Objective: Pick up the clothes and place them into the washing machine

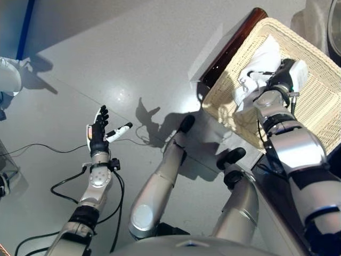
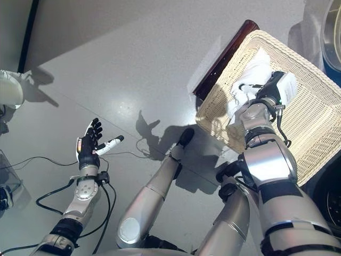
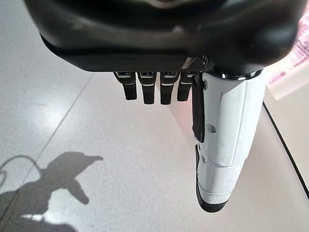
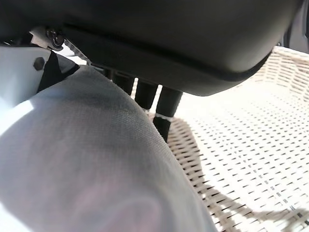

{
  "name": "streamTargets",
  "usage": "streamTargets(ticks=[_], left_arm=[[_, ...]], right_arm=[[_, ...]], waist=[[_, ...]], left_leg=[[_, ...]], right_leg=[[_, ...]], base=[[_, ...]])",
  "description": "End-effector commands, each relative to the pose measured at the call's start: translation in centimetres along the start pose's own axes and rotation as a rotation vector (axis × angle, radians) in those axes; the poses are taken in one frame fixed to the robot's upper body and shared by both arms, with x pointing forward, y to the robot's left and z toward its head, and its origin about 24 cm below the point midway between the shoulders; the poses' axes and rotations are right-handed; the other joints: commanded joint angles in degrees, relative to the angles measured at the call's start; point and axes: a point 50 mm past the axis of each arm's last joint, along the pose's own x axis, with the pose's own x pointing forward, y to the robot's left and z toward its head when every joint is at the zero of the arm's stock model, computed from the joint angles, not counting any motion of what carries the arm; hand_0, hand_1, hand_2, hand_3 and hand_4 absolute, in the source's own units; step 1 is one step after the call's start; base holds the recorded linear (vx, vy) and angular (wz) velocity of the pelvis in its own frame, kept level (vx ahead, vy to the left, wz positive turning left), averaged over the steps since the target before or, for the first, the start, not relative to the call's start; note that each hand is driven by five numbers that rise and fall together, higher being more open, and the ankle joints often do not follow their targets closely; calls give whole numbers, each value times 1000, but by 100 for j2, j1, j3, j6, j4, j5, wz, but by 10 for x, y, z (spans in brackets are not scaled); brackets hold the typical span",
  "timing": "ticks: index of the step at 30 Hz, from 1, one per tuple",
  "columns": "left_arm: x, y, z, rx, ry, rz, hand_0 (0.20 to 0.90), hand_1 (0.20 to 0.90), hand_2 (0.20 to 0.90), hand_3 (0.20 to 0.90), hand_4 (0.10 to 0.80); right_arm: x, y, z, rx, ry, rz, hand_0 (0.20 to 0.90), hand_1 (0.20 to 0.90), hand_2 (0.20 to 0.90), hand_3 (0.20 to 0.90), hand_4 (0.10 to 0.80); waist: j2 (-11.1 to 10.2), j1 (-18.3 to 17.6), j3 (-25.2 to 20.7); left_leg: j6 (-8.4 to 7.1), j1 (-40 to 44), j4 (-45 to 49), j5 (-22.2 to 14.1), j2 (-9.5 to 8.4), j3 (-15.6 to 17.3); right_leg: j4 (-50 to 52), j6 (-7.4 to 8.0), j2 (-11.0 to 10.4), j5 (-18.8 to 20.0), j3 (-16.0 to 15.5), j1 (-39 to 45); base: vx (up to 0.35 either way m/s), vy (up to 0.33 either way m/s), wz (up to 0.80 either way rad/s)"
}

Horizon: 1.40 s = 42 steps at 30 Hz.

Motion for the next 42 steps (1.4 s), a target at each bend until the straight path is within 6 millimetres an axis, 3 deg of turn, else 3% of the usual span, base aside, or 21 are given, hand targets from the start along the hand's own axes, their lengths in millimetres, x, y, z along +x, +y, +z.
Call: streamTargets(ticks=[1, 5, 8, 9, 10, 11, 15, 16, 18, 19, 24, 31, 33, 42], left_arm=[[-10, 9, -6, 13, -10, 45, 900, 900, 900, 900, 800], [-17, 10, -16, 36, 30, 24, 900, 900, 900, 900, 800], [-23, 16, -30, 64, 93, 30, 900, 900, 900, 900, 800], [-24, 19, -33, 68, 111, 33, 900, 900, 900, 900, 800], [-24, 28, -34, 72, 114, 62, 900, 900, 900, 900, 800], [-23, 31, -34, 69, 116, 79, 900, 900, 900, 900, 800], [-33, 35, -51, 67, 202, 62, 900, 900, 900, 900, 800], [-35, 36, -56, 50, 230, 72, 900, 900, 900, 900, 800], [-38, 38, -58, 43, 245, 71, 900, 900, 900, 900, 800], [-42, 35, -65, 32, 281, 57, 900, 900, 900, 900, 800], [-56, 30, -80, -4, 361, 35, 900, 900, 900, 900, 800], [-78, 15, -97, -77, 451, -9, 900, 900, 900, 900, 800], [-85, 10, -101, -84, 475, -28, 900, 900, 900, 900, 800], [-108, 0, -116, -77, 570, -58, 900, 900, 900, 900, 800]], right_arm=[[-2, -7, -48, -119, 87, -22, 200, 200, 200, 200, 300], [-5, -11, -75, -97, 160, -35, 200, 200, 200, 200, 300], [-9, -10, -89, 29, 228, -33, 200, 200, 200, 200, 300], [-8, -12, -90, 54, 237, -40, 200, 200, 200, 200, 300], [1, -17, -67, 137, 185, -62, 200, 200, 200, 200, 300], [-1, -11, -59, 222, 170, -52, 200, 200, 200, 200, 300], [-12, 1, -79, 528, 313, -17, 200, 200, 200, 200, 300], [-16, 9, -79, 687, 345, 2, 200, 200, 200, 200, 300], [-16, 6, -85, 681, 360, -5, 200, 200, 200, 200, 300], [-21, 14, -86, 888, 390, 0, 200, 200, 200, 200, 300], [-32, 23, -98, 1121, 444, -6, 200, 200, 200, 200, 300], [-47, 27, -110, 1529, 455, -136, 200, 200, 200, 200, 300], [-48, 24, -108, 1609, 430, -183, 200, 200, 200, 200, 300], [-47, 5, -112, 1663, 380, -366, 200, 200, 200, 200, 300]], waist=[[436, 143, -184], [443, 61, -332], [363, -105, -445], [352, -150, -480], [297, -221, -497], [248, -328, -505], [242, -532, -600], [245, -609, -648], [245, -623, -676], [280, -751, -732], [384, -909, -853], [731, -1127, -1098], [846, -1180, -1164], [1226, -1369, -1373]], left_leg=[[-81, -52, -220, -151, -184, 300], [-80, 244, -360, -125, -158, 327], [-82, 527, -493, -129, -85, 424], [-76, 589, -524, -126, -75, 446], [-85, 657, -574, -116, -34, 489], [-90, 714, -625, -119, 19, 560], [-58, 953, -774, 43, 101, 744], [-59, 1026, -800, 28, 129, 812], [-51, 1077, -823, 33, 155, 847], [-44, 1184, -856, 11, 188, 939], [-20, 1416, -942, -27, 238, 1097], [4, 1647, -1146, -37, 235, 1292], [16, 1689, -1160, -53, 216, 1338], [45, 1871, -1208, -124, 159, 1482]], right_leg=[[-197, -1, 175, -303, 211, 590], [-374, 19, 195, -234, 244, 857], [-681, 40, 260, -115, 317, 1146], [-768, 49, 274, -68, 354, 1198], [-856, 43, 325, -27, 407, 1229], [-925, 46, 372, 8, 462, 1259], [-1267, 28, 465, 288, 541, 1416], [-1349, 44, 482, 322, 602, 1474], [-1404, 45, 501, 358, 648, 1496], [-1519, 59, 526, 402, 749, 1557], [-1720, 104, 587, 486, 964, 1682], [-1966, 156, 589, 578, 1193, 1778], [-1994, 168, 578, 577, 1255, 1806], [-2050, 209, 571, 594, 1499, 1869]], base=[[5, -20, -3], [7, -6, -2], [27, 17, -12], [15, 27, -20], [4, 29, -21], [5, 16, -28], [-56, 48, -41], [20, 27, -36], [14, 50, -36], [21, 80, -42], [22, 59, -34], [25, 54, -23], [39, 69, -13], [41, 60, -15]])
